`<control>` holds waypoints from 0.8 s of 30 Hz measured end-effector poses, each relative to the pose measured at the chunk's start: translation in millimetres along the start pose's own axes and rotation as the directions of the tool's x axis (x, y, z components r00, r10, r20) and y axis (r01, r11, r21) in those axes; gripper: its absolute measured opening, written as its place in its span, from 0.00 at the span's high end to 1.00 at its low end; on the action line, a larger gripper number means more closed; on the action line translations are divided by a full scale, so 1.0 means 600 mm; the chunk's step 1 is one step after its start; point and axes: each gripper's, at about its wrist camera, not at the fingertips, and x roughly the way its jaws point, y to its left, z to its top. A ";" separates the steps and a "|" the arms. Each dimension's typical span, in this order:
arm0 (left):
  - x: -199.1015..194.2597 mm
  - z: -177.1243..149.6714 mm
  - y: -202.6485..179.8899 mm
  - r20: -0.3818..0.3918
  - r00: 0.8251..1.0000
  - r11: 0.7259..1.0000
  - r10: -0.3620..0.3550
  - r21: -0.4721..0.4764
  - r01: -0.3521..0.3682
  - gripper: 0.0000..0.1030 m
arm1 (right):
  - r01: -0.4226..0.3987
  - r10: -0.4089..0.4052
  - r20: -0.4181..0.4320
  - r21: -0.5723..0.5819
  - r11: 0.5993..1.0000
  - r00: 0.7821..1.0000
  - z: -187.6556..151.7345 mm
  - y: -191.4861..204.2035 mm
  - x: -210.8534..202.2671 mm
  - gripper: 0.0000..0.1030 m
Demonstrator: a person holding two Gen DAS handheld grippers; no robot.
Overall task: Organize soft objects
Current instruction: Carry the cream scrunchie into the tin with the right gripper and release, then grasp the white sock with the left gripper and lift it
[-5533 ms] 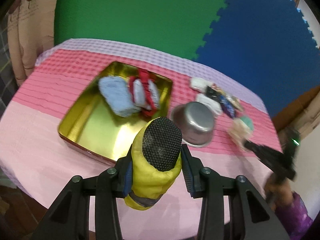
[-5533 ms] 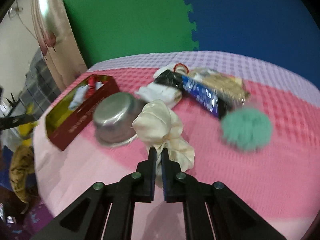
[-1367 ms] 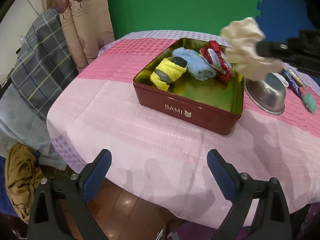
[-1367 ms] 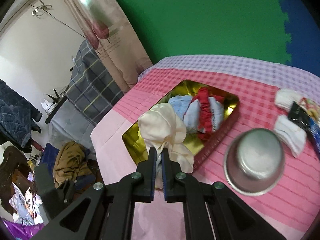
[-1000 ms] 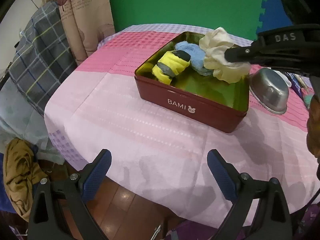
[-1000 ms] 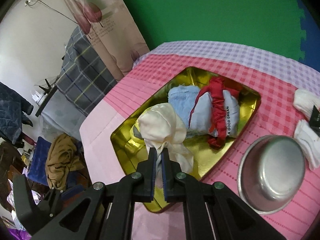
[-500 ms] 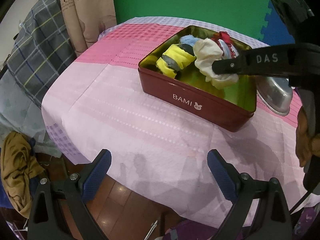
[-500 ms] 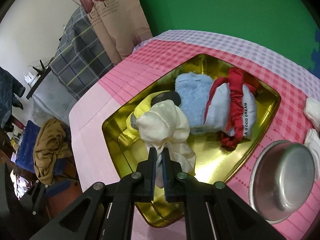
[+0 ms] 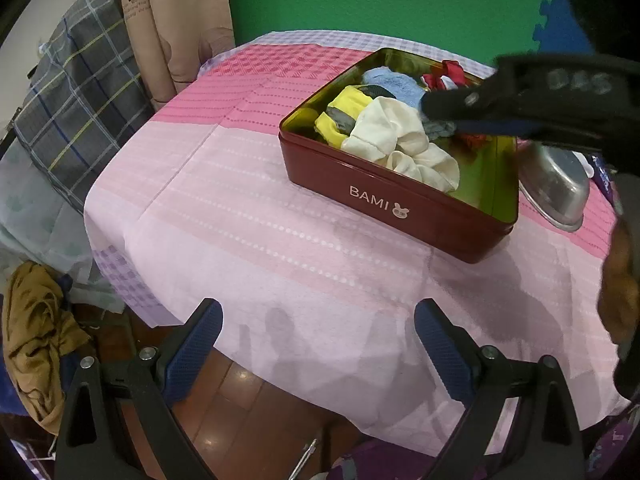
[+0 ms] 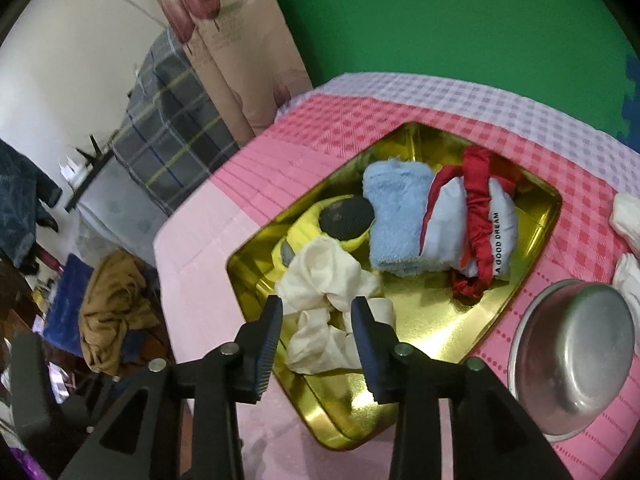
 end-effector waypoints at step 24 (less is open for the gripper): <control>-0.035 -0.019 -0.047 0.086 0.995 0.991 0.054 0.117 -0.064 0.07 | 0.631 -0.676 0.002 0.357 0.689 0.737 -0.325 -0.384 -0.340 0.56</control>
